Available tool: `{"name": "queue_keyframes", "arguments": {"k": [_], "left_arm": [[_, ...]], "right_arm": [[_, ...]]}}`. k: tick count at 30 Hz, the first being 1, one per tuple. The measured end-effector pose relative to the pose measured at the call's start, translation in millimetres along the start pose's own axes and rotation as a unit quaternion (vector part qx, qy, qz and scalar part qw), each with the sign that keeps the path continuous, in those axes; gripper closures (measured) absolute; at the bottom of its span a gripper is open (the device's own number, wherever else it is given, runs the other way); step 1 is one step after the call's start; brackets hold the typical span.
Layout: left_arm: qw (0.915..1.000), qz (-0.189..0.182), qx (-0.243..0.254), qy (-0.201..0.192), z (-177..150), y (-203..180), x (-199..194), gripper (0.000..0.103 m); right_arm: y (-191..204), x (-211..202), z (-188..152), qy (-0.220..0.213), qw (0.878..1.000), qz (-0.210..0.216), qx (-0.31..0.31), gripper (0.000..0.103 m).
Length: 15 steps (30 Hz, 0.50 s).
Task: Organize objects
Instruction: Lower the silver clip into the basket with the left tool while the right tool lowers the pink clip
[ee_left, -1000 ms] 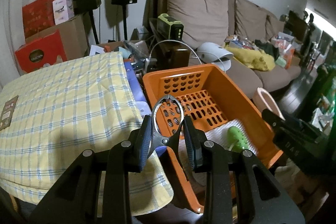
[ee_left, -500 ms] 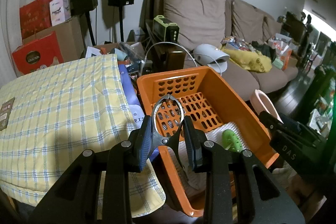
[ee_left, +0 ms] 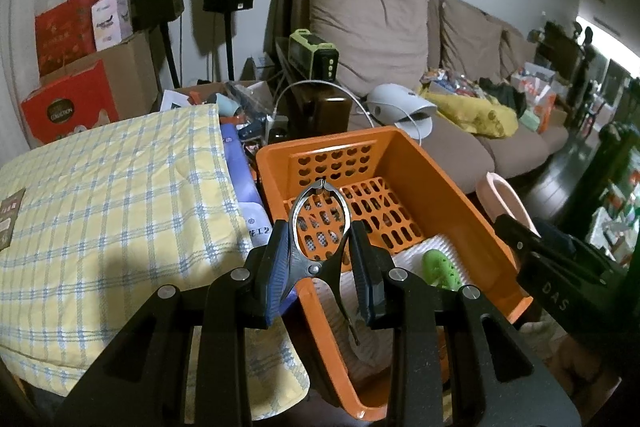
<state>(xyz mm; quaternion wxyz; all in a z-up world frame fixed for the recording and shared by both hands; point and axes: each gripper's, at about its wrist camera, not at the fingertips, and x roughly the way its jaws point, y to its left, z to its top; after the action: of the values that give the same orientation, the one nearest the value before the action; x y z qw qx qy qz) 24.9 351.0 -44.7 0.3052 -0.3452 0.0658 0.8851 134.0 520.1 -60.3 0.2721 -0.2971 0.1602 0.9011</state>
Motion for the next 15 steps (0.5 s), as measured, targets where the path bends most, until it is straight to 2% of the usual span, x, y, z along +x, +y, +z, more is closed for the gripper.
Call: {"name": "queue_keyframes", "arguments": {"k": [15], "left_arm": [[0.9999, -0.009, 0.005, 0.0, 2.1, -12.6, 5.2, 0.075]], "right_arm": [[-2.5, -1.1, 1.2, -0.003, 1.0, -0.002, 0.004, 0.051]]}}
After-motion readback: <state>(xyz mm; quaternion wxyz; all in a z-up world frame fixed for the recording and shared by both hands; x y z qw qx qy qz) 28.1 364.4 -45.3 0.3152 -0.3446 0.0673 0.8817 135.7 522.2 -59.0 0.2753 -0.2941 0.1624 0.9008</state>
